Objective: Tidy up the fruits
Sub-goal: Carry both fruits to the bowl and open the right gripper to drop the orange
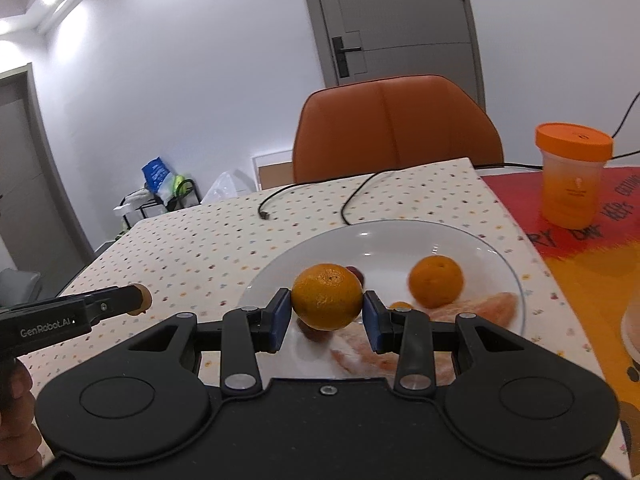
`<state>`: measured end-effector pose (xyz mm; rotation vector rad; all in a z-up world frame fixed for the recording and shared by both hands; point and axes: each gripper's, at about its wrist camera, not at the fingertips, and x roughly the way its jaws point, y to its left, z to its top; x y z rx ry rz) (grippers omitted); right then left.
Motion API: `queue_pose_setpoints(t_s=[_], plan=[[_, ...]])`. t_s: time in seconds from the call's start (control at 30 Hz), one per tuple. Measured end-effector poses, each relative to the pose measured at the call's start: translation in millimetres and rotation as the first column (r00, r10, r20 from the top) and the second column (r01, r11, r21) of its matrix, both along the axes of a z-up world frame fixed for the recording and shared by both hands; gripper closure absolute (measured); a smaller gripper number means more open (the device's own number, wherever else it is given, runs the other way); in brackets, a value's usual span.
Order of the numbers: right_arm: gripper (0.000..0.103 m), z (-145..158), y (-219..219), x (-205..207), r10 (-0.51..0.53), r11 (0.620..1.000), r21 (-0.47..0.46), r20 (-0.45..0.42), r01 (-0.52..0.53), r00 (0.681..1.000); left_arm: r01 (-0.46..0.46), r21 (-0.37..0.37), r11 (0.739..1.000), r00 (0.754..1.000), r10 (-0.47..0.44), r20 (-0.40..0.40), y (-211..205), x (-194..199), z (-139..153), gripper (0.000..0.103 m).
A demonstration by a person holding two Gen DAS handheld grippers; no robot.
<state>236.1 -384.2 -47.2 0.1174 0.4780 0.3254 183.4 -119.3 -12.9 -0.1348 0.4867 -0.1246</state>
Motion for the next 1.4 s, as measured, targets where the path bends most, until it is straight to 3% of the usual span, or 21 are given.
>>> queue_pose_setpoints(t_s=[0.5, 0.73, 1.4], plan=[[0.065, -9.9, -15.4, 18.5, -0.037, 0.999, 0.03, 0.0, 0.037, 0.999, 0.02, 0.029, 0.999, 1.0, -0.02, -0.022, -17.4, 13.5, -7.4, 0.081], [0.05, -8.1, -16.5, 21.0, -0.036, 0.999, 0.036, 0.032, 0.035, 0.999, 0.019, 0.036, 0.999, 0.999, -0.018, -0.028, -20.1, 15.3, -8.4, 0.081], [0.039, -9.5, -50.2, -17.0, -0.09, 0.994, 0.067, 0.014, 0.089, 0.996, 0.145, 0.055, 0.988, 0.989, -0.145, -0.002, -63.8, 3.9, 3.4, 0.082]])
